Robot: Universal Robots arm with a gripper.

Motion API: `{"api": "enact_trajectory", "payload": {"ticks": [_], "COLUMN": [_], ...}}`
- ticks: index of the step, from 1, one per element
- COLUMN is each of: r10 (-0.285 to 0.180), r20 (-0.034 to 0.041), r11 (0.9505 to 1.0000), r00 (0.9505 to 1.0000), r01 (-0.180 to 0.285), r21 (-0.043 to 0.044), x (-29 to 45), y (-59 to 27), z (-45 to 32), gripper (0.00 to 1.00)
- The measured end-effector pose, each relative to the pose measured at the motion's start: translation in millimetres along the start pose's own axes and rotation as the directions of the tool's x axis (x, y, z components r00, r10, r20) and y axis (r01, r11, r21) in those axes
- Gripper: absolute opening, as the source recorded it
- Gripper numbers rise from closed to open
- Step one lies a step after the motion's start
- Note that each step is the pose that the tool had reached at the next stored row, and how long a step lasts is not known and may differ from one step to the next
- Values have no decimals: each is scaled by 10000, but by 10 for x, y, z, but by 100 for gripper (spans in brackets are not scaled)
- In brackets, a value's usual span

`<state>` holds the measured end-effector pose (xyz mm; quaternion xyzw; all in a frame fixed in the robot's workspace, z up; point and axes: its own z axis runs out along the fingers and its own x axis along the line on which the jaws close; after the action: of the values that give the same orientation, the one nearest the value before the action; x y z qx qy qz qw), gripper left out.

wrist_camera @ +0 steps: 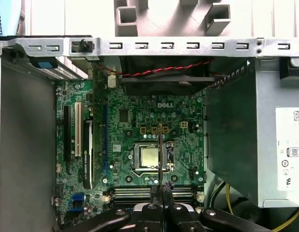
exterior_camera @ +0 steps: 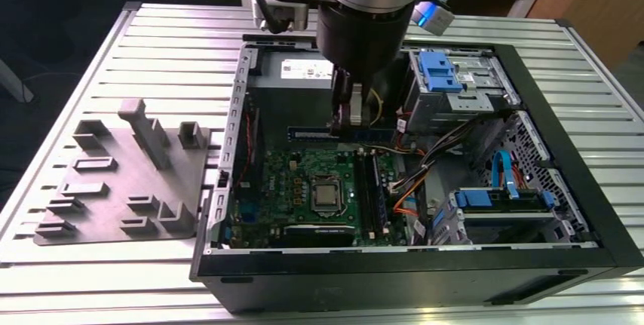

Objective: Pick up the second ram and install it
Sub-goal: 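Pick up the second ram and move it above second insertion slot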

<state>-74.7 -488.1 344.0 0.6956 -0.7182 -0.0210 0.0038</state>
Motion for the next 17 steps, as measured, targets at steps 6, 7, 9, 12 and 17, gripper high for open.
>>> {"api": "enact_trajectory", "payload": {"ticks": [6,7,9,12,17], "r10": [0,0,-1,-1,0], "r20": [-2,-1,-1,-2,2], "r11": [10000,10000,10000,10000,10000], "r00": [10000,10000,10000,10000,10000], "r01": [0,0,1,1,0], "r21": [-1,-1,0,-1,1], "x": [0,0,0,0,0], "y": [-24,-31,-46,-60,-62], "z": [46,51,61,68,85], "gripper": [8,8,8,8,8]}}
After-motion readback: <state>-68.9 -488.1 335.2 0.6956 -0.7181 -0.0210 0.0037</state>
